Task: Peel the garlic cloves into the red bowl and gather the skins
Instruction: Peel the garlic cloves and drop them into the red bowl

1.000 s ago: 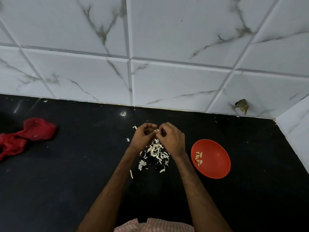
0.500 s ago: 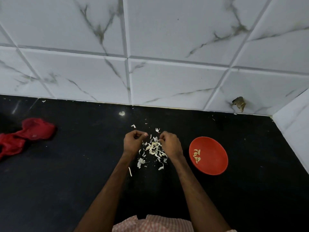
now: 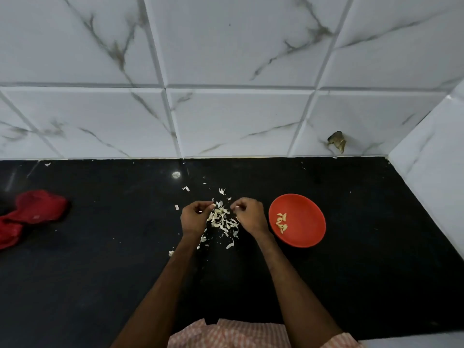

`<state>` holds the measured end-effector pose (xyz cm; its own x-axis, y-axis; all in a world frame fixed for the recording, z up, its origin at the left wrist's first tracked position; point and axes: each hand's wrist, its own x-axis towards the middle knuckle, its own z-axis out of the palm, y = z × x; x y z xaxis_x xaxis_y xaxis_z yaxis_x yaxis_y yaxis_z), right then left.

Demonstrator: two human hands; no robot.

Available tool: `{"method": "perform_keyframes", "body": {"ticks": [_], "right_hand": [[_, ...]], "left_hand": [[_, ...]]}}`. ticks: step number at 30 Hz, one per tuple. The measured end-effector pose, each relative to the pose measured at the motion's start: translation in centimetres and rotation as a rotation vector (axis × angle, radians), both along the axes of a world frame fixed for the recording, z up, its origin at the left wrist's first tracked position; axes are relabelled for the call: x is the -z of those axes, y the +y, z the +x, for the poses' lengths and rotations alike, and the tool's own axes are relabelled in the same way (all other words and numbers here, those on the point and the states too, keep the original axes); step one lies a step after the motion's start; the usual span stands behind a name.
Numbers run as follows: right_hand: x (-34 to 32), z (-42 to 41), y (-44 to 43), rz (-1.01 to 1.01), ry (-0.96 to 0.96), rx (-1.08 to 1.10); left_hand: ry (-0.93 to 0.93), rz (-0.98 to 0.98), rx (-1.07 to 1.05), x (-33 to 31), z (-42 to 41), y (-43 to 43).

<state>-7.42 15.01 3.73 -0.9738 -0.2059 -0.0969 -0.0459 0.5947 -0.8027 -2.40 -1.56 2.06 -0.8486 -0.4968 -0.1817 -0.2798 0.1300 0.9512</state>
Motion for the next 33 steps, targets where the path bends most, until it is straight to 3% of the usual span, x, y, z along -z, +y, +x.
{"method": "perform_keyframes", "body": {"ticks": [4,10,16,22,24,29,33], "right_hand": [[0.3,0.2,0.1,0.052,-0.080,-0.114],[0.7,0.8,0.2,0.031,0.004,0.018],[1.1,1.0,0.3,-0.034,-0.159,-0.103],[1.0,0.8,1.4,-0.048,-0.150,0.045],[0.6,0.6,1.9,-0.238,-0.256,0.158],[-0.9,-0.1,3.7,-0.974,-0.685,0.370],[-1.7,-0.5,7.0,-1.231,-0.725,0.552]], "left_hand": [[-0.014,-0.012,-0.003,0.1,0.0,0.7],[0.027,-0.014,-0.036,-0.6,-0.3,1.9],[0.082,-0.013,-0.034,-1.3,-0.5,3.1],[0.113,-0.013,0.015,-1.6,-0.5,4.0],[0.136,-0.019,0.041,-2.0,-0.7,4.8],[0.159,-0.101,0.202,-3.1,-2.0,7.9],[0.139,-0.128,0.373,-3.9,-4.2,11.9]]}}
